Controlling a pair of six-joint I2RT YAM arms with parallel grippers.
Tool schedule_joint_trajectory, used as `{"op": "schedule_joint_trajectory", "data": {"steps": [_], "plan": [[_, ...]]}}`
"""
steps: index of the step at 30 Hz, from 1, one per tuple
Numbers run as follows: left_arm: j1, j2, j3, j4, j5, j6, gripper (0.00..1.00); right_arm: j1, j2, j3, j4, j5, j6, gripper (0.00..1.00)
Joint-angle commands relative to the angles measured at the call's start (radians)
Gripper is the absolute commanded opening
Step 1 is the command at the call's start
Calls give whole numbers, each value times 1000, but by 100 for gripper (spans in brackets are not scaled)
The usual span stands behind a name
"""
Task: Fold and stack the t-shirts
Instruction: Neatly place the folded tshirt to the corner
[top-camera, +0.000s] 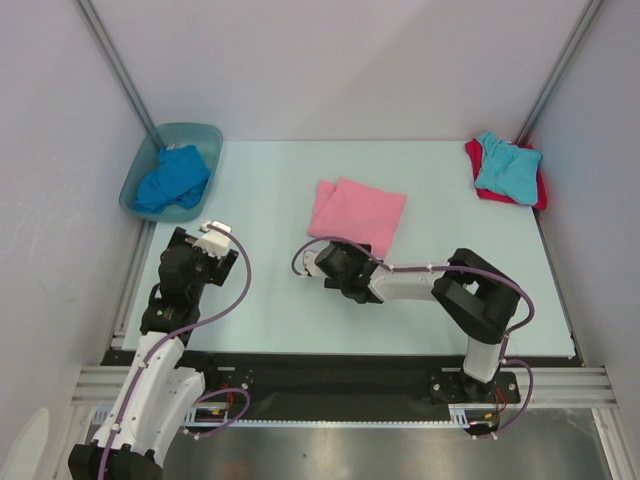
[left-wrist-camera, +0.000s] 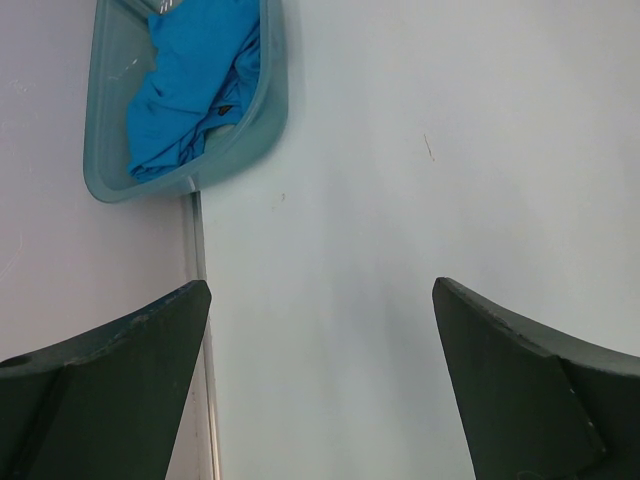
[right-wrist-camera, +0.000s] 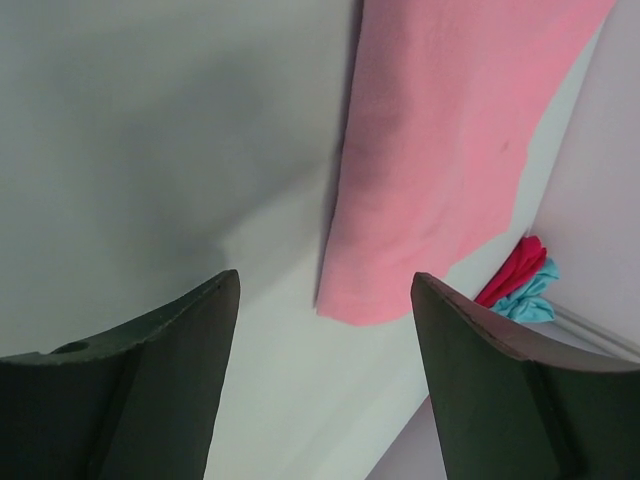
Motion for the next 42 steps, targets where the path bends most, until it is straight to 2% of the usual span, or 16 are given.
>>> {"op": "schedule_joint_trajectory", "data": {"steps": [1, 8, 16, 29, 30, 32, 34, 36, 39, 42], "plan": [[-6, -13, 23, 15, 11, -9, 100, 11, 27, -19, 63, -31, 42, 75], [-6, -13, 25, 12, 12, -9, 100, -4, 128, -25, 209, -36, 10, 77], [-6, -19, 20, 17, 6, -5, 100, -138, 287, 96, 232, -51, -48, 77], [-6, -16, 21, 23, 1, -3, 100, -207, 307, 84, 246, -38, -84, 73], [-6, -21, 21, 23, 1, -2, 100, -207, 312, 76, 257, -33, -94, 71], [-6, -21, 20, 23, 1, -3, 100, -205, 314, 72, 252, -33, -97, 54], [-6, -21, 20, 21, 1, -2, 100, -207, 314, 72, 254, -24, -105, 20], [-6, -19, 21, 21, 3, -3, 100, -205, 306, 64, 263, -7, -120, 0], [-6, -13, 25, 20, 3, -3, 100, -204, 284, 31, 330, 37, -183, 0], [-6, -15, 23, 21, 5, -3, 100, -198, 243, -31, 473, 100, -306, 0]]}}
